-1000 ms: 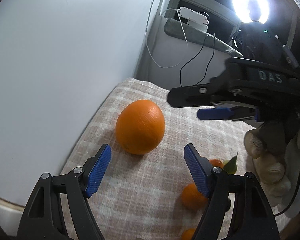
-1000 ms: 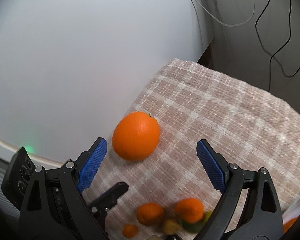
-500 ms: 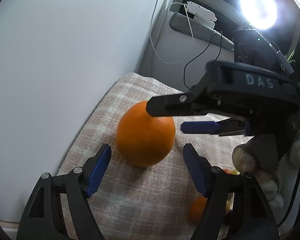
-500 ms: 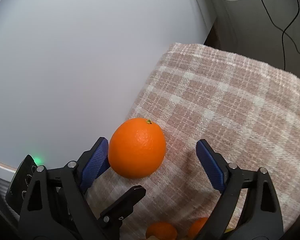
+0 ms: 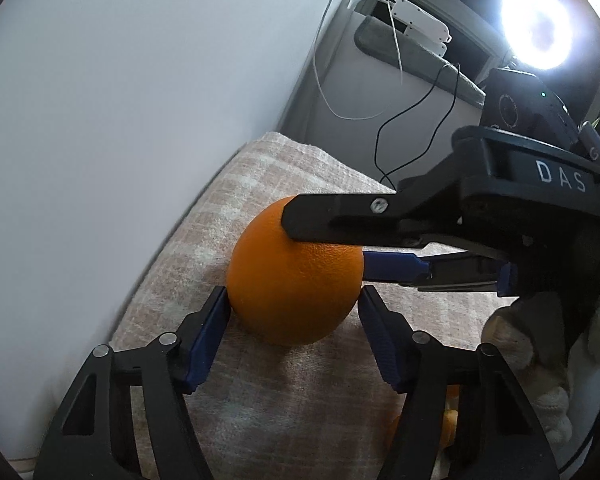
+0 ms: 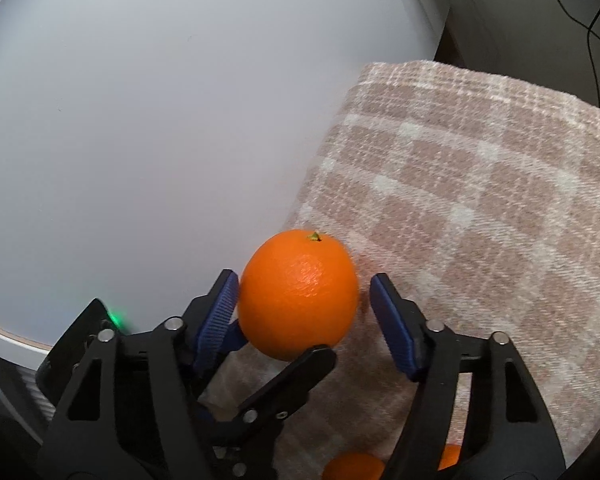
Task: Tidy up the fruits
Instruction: 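Carry the large orange with the right gripper onto the plate beside the first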
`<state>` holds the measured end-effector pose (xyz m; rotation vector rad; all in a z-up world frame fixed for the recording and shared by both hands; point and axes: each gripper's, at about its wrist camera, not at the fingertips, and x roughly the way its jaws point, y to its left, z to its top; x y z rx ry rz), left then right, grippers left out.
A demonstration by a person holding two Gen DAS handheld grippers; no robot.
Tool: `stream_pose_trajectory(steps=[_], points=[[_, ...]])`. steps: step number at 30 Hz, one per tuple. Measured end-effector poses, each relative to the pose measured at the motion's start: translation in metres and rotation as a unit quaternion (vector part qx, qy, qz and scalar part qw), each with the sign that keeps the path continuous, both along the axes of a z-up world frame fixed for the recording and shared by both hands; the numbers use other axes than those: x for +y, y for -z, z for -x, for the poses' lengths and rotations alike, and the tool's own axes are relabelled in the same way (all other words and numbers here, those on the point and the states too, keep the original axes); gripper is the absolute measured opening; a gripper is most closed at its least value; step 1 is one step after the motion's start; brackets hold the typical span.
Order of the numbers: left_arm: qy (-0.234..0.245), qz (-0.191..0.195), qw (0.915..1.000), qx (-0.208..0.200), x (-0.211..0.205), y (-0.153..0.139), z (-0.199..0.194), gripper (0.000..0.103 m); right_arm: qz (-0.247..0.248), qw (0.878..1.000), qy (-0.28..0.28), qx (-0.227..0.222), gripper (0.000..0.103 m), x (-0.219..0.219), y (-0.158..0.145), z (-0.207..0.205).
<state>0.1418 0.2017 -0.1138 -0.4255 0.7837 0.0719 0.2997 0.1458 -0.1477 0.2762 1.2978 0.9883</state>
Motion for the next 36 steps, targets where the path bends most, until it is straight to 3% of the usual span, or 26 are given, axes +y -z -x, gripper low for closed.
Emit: stream_pose_trajectory(steps=[11, 19, 36], points=[[0.004, -0.012, 0.9999, -0.008, -0.004, -0.002, 0.000, 0.065, -0.003, 1.000, 0.002, -0.004, 0.066, -0.001, 0.000, 0.015], [0.007, -0.018, 0.9995, -0.026, -0.017, -0.018, 0.011, 0.065, -0.009, 1.000, 0.003, -0.015, 0.066, -0.023, -0.020, 0.023], [0.052, -0.060, 0.9933, -0.084, -0.106, -0.074, 0.041, 0.065, -0.043, 0.997, 0.041, -0.052, 0.066, -0.131, -0.078, 0.071]])
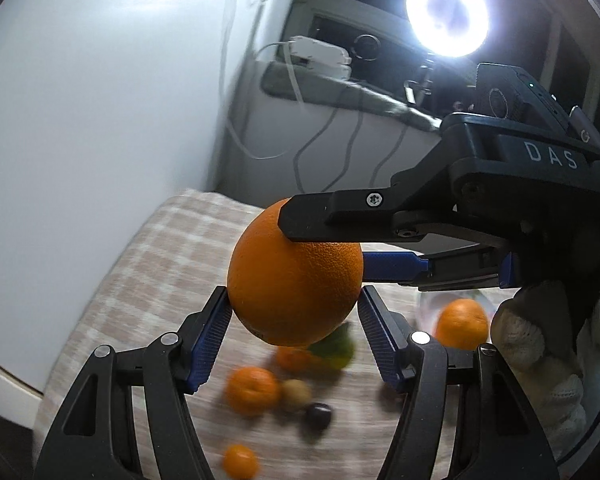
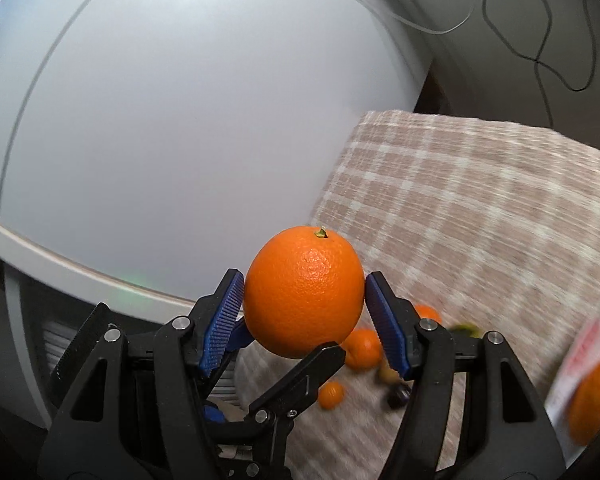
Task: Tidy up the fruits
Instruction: 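Carry the large orange with the right gripper onto the plate beside the first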
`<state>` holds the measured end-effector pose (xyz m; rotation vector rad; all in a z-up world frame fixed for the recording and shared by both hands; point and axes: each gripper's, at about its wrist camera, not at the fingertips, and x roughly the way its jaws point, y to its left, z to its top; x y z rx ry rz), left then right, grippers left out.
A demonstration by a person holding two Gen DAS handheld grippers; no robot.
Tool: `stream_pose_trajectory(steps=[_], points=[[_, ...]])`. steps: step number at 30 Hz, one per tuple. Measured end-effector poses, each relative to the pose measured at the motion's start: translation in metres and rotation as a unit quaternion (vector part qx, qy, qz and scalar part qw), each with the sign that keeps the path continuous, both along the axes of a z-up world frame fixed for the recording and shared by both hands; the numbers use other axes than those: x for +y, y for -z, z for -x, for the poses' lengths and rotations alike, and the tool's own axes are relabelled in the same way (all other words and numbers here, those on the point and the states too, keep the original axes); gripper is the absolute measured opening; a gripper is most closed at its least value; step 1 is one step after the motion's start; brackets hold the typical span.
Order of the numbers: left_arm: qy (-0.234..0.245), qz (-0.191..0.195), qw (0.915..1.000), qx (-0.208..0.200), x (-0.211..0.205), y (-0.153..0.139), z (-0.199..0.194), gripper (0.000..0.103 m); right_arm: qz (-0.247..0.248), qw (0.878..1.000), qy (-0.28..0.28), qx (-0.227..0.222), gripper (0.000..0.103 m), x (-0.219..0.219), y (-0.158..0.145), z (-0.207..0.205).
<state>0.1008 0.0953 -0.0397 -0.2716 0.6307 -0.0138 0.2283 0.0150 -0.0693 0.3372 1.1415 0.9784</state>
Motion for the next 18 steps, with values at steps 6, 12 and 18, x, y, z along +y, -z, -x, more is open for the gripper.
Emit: stream_pose_trajectory(steps=[6, 12, 18], points=[[0.035, -0.003, 0.9994, -0.005, -0.043, -0.008, -0.004, 0.065, -0.001, 1.000, 0.030, -0.008, 0.066, -0.051, -0.012, 0.007], [0.075, -0.003, 0.9971, -0.008, -0.094, -0.009, -0.006, 0.065, 0.004, 0.998, 0.063, -0.008, 0.066, -0.111, -0.019, 0.011], [0.112, 0.000, 0.9937, -0.004, -0.142, -0.007, -0.006, 0.065, 0.010, 0.995, 0.094, -0.004, 0.066, -0.171, -0.023, 0.020]])
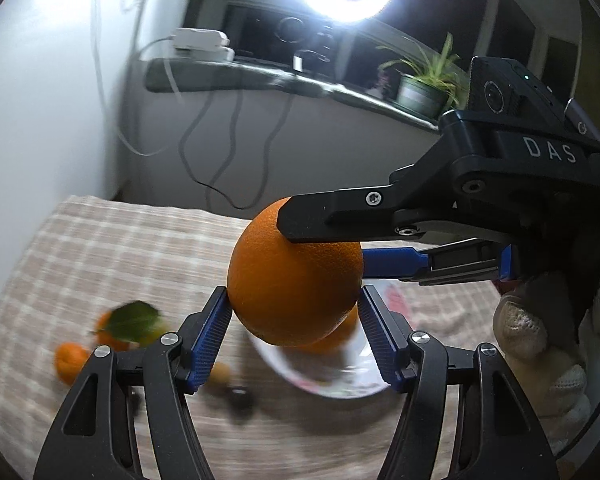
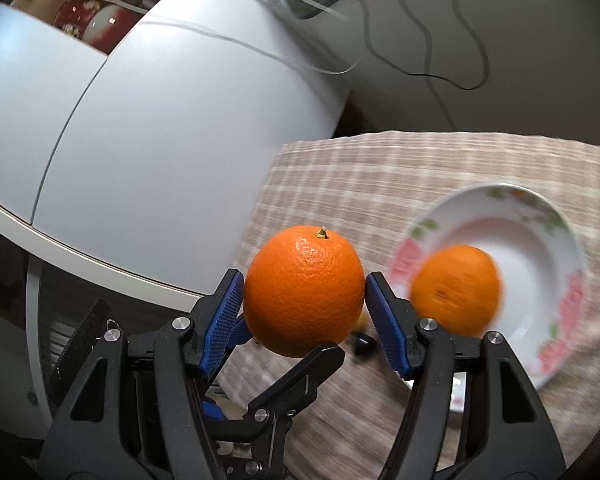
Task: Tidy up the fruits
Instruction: 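Carry the large orange with the right gripper onto the plate beside the first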
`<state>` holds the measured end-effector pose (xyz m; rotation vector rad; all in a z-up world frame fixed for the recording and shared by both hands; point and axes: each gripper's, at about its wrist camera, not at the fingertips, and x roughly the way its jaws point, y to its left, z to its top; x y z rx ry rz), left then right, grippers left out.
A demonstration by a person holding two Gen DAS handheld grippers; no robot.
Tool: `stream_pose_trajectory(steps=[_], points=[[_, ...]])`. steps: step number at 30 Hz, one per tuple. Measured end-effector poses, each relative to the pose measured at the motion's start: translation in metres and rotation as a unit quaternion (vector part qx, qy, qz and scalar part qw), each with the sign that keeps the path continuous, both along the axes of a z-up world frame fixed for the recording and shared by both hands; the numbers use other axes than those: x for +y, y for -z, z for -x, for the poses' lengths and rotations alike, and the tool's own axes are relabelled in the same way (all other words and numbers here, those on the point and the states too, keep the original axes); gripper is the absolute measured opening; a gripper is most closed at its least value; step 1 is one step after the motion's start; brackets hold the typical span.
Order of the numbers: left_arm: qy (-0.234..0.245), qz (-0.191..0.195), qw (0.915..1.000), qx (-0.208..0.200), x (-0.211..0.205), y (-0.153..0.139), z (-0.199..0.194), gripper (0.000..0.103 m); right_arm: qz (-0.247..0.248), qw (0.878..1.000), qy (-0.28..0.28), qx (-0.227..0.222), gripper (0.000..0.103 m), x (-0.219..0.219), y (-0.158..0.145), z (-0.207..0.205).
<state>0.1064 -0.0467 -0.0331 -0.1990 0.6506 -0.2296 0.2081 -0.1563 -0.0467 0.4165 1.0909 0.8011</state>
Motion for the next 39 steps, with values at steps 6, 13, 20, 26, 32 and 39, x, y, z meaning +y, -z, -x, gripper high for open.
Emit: stream_pose_trajectory(steps=[6, 13, 20, 26, 32, 39], points=[[0.028, 0.002, 0.9996, 0.005, -0.038, 0.003, -0.003, 0.065, 0.004, 1.000, 0.026, 0.004, 0.066, -0.047, -0.001, 0.005], [0.049, 0.010, 0.9985, 0.022, -0.077, 0.014, -0.013, 0.065, 0.009, 0.998, 0.054, 0.023, 0.066, -0.088, 0.013, 0.000], [0.053, 0.007, 0.9976, 0.044, -0.100, 0.029, -0.028, 0.064, 0.018, 0.997, 0.068, 0.036, 0.066, -0.110, 0.031, -0.013], [0.050, -0.001, 0.9975, 0.050, -0.106, 0.033, -0.037, 0.064, 0.017, 0.997, 0.069, 0.041, 0.066, -0.115, 0.037, -0.022], [0.053, -0.012, 0.9967, 0.061, -0.112, 0.042, -0.040, 0.059, 0.019, 0.995, 0.079, 0.049, 0.066, -0.118, 0.043, -0.028], [0.048, -0.036, 0.9969, 0.051, -0.111, 0.035, -0.041, 0.057, 0.010, 0.995, 0.091, 0.044, 0.065, -0.123, 0.043, -0.033]])
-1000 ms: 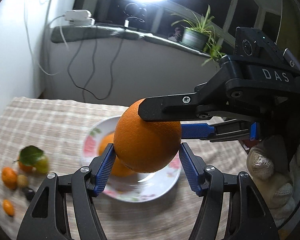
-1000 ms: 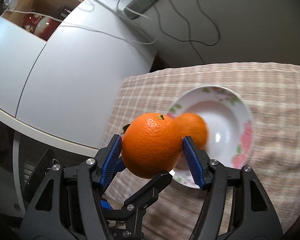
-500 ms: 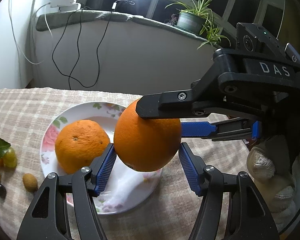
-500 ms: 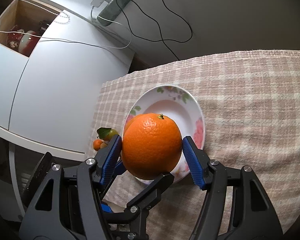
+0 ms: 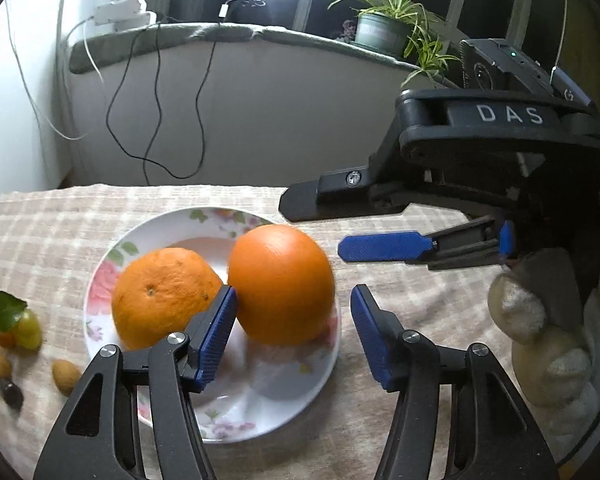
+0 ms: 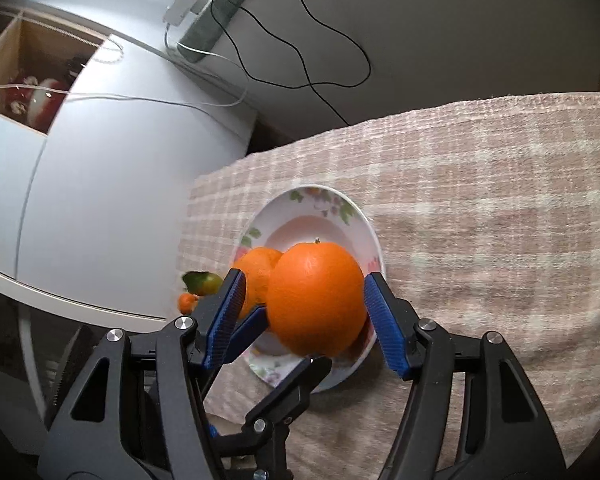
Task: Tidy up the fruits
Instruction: 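Carry the large orange with the right gripper onto the plate beside the first, then open the right gripper and withdraw it from the plate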
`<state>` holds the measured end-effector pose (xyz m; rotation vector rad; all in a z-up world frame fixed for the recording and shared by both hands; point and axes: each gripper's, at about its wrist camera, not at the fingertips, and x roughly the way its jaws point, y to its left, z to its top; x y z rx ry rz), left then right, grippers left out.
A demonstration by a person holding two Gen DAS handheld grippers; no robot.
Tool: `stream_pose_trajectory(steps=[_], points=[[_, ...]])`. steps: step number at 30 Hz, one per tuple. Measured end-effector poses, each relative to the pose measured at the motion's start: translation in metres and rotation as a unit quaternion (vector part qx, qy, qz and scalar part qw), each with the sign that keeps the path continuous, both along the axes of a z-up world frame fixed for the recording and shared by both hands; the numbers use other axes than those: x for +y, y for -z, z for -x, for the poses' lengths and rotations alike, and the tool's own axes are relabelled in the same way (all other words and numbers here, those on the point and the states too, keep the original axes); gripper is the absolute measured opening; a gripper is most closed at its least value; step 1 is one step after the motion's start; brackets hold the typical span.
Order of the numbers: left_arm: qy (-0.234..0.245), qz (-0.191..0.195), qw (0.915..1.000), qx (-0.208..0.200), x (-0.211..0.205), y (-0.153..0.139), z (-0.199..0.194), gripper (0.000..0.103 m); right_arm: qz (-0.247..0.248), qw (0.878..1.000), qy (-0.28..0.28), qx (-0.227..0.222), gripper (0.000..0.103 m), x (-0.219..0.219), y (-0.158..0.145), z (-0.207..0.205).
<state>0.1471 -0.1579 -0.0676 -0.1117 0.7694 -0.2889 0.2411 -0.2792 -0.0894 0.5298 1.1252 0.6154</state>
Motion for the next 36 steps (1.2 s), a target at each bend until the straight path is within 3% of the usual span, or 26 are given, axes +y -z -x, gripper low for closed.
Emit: stream_pose_trajectory(steps=[18, 22, 33, 36], points=[[0.003, -0.003, 0.9999, -0.010, 0.021, -0.019, 0.023, 0.058, 0.037, 0.998, 0.002, -0.050, 0.065, 0.006, -0.024, 0.020], [0.003, -0.006, 0.9999, -0.014, 0.029, -0.023, 0.031, 0.061, 0.053, 0.996, 0.004, -0.070, 0.071, 0.010, -0.031, 0.031], [-0.014, -0.017, 0.9993, -0.030, 0.076, -0.029, 0.070, 0.065, 0.102, 0.977, 0.003, -0.186, 0.082, 0.033, -0.057, 0.086], [-0.026, -0.021, 0.9990, -0.030, 0.096, -0.027, 0.082, 0.065, 0.114, 0.967, -0.006, -0.229, 0.093, 0.047, -0.066, 0.105]])
